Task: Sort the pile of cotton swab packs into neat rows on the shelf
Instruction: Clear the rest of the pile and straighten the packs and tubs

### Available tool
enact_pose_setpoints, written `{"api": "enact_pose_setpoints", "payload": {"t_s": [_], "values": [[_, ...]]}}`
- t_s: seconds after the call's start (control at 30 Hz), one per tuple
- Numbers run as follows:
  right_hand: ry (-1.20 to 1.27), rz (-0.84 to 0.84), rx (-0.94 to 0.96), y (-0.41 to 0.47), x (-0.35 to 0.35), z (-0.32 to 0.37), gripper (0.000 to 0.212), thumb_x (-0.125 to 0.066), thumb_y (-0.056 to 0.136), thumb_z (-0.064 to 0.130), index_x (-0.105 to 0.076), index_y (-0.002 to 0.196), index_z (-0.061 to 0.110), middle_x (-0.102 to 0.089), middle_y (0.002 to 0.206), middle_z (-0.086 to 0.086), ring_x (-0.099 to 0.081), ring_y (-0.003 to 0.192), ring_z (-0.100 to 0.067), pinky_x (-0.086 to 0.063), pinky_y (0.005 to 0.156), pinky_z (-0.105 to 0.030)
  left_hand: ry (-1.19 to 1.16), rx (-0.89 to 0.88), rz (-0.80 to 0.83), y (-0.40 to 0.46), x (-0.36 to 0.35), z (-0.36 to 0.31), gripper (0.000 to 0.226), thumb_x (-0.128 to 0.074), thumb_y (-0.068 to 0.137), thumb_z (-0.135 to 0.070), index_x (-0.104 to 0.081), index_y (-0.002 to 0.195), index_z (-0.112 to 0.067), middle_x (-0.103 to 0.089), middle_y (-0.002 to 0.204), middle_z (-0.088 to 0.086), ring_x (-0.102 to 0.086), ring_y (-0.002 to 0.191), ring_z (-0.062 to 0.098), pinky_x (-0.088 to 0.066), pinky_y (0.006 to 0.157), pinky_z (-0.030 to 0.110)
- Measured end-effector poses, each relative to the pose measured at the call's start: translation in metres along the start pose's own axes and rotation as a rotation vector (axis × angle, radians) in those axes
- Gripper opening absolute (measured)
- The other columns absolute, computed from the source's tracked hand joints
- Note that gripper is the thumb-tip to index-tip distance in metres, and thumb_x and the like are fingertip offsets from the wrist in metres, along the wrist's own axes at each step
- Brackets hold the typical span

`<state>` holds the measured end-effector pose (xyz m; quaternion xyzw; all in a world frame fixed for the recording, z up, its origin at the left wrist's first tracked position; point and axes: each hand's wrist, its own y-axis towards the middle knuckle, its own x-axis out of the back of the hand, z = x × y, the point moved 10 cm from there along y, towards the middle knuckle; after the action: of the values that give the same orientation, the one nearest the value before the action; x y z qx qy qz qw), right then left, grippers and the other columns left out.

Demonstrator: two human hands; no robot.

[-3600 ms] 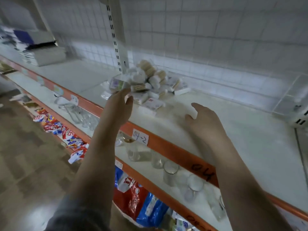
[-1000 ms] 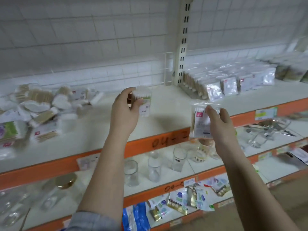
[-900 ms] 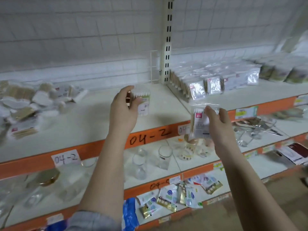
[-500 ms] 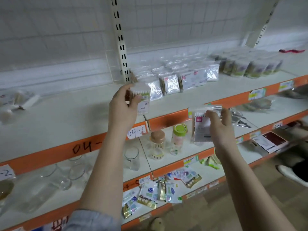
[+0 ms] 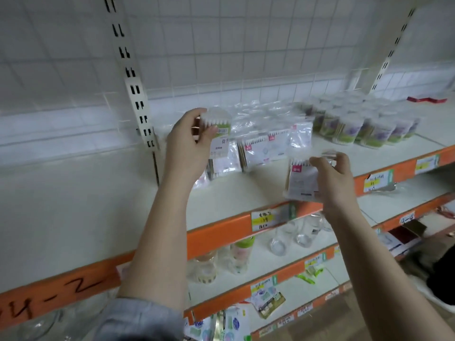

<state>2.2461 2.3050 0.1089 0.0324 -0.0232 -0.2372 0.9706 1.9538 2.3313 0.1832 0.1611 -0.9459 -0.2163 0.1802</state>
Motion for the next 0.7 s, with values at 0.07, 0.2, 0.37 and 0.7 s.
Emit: {"api": "enact_pose_setpoints", "payload": {"t_s": [0.07, 0.2, 0.37, 0.7], "values": [[-0.029, 0.012, 0.006, 0.025, -0.004, 0.001, 0.008, -0.054, 0.086, 0.025, -0.047, 0.089, 0.027, -0.05, 0.076, 0.002, -0.051, 0.075, -0.02, -0.042, 0.07, -0.035, -0.005, 0.008, 0.004, 0.013, -0.015, 0.002, 0.031, -0.06, 0.09, -0.013, -0.057, 0.12, -0.019, -0.049, 0.082, -0.018, -0.049, 0.071, -0.013, -0.04, 0.07, 0.001], [-0.031, 0.002, -0.011, 0.064, -0.003, -0.009, 0.008, -0.054, 0.087, 0.024, -0.046, 0.086, 0.026, -0.051, 0.08, 0.0, -0.053, 0.076, -0.021, -0.044, 0.068, -0.033, 0.024, 0.003, 0.017, 0.032, -0.04, 0.002, 0.03, -0.059, 0.091, -0.015, -0.056, 0.12, -0.021, -0.05, 0.083, -0.017, -0.049, 0.07, -0.017, -0.042, 0.068, 0.003], [-0.001, 0.005, -0.039, 0.107, -0.002, -0.02, 0.013, -0.053, 0.088, 0.024, -0.045, 0.096, 0.018, -0.048, 0.09, -0.006, -0.05, 0.081, -0.021, -0.042, 0.07, -0.034, 0.04, 0.019, 0.029, 0.045, -0.062, 0.005, 0.03, -0.059, 0.091, -0.018, -0.057, 0.119, -0.026, -0.052, 0.087, -0.016, -0.053, 0.077, -0.002, -0.048, 0.062, 0.029], [-0.052, 0.297, 0.019, 0.161, -0.018, -0.023, 0.024, -0.055, 0.087, 0.007, -0.043, 0.106, 0.015, -0.048, 0.08, 0.004, -0.046, 0.066, -0.007, -0.041, 0.048, -0.016, 0.075, 0.032, -0.157, 0.037, -0.084, -0.013, 0.03, -0.061, 0.09, -0.016, -0.058, 0.12, -0.021, -0.056, 0.09, -0.013, -0.056, 0.081, -0.001, -0.044, 0.073, 0.005]]}}
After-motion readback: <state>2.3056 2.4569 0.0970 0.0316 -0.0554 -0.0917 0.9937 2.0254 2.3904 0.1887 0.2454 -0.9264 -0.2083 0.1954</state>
